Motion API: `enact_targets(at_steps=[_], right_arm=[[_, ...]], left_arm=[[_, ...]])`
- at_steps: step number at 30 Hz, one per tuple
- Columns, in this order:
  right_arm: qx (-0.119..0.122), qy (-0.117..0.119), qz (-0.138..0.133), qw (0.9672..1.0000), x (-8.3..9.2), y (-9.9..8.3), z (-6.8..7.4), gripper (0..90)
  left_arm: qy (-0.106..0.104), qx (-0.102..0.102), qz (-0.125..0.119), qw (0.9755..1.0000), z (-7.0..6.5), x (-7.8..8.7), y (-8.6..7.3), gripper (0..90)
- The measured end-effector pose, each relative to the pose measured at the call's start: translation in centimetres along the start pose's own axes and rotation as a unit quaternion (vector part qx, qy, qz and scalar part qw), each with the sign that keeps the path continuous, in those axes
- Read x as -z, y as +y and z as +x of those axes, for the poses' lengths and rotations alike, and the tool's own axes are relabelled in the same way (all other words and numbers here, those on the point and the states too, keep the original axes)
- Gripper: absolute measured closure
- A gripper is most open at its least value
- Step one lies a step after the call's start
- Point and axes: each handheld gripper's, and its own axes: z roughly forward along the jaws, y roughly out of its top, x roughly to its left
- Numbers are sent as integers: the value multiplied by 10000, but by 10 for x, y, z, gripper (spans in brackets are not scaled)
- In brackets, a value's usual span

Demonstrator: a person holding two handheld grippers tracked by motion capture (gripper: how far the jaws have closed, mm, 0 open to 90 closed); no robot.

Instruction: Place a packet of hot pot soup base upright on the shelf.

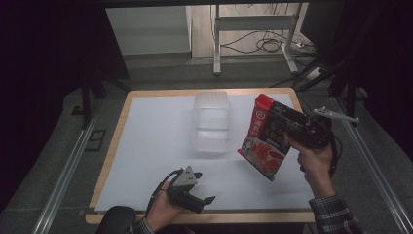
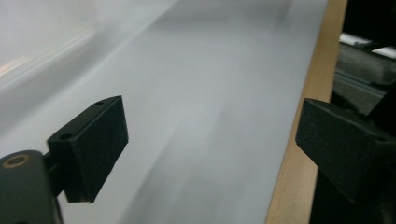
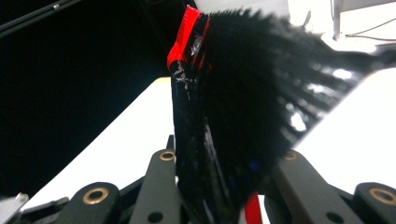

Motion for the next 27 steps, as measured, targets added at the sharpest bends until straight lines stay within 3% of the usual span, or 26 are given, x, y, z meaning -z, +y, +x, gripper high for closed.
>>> enact_targets(at_steps=[13, 27], right_arm=[[1, 36, -109, 9999, -30, 35, -7, 742], [134, 208, -197, 9995, -69, 68, 4, 742]], left_arm=[[135, 108, -30, 9998, 3, 11, -8, 41], [214, 296, -101, 9993, 8, 15, -12, 3]])
